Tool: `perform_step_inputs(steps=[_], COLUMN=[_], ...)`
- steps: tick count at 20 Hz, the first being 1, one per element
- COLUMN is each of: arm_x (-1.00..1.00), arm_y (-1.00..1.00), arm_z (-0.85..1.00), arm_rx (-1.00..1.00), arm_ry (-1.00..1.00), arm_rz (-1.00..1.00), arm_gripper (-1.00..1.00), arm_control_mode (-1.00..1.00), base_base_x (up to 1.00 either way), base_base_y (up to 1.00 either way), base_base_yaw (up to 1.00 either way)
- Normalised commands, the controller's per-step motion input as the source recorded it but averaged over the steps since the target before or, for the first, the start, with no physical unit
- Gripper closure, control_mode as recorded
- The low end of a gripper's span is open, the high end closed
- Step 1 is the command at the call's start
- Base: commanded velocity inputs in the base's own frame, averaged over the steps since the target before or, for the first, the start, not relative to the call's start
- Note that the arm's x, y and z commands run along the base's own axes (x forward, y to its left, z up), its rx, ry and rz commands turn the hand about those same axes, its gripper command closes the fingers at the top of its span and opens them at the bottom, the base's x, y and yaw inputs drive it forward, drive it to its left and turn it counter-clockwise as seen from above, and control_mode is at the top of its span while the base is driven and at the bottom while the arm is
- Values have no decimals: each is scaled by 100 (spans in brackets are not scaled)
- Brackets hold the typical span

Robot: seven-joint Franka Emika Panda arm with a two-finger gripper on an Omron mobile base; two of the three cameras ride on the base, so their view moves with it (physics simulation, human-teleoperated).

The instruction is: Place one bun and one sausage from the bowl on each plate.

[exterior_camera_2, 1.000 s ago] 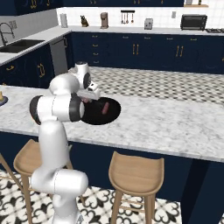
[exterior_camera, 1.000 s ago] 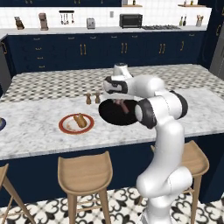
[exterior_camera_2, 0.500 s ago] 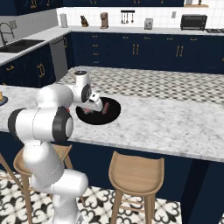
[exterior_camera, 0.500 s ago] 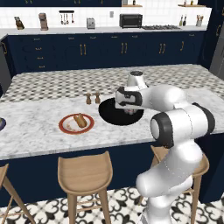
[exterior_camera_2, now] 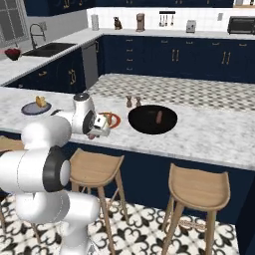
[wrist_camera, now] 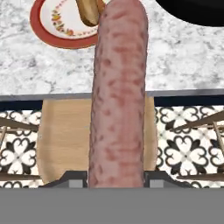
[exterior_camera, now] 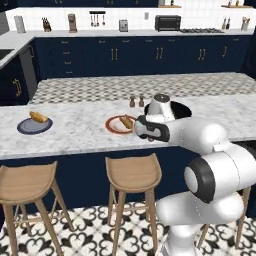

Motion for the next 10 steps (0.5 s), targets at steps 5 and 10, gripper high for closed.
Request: perform_step_inputs(steps=[5, 10], arm_x=[0, 0], arm_y=[0, 0], arm_z=[0, 0], arm_rx=[0, 0], arm_ry=[0, 0], arm_rz=[0, 0], arm_gripper=[100, 100], arm_control_mode=[100, 100], base_base_x=[-9, 40], base_base_y=[100, 100], base_base_yaw=[9, 0])
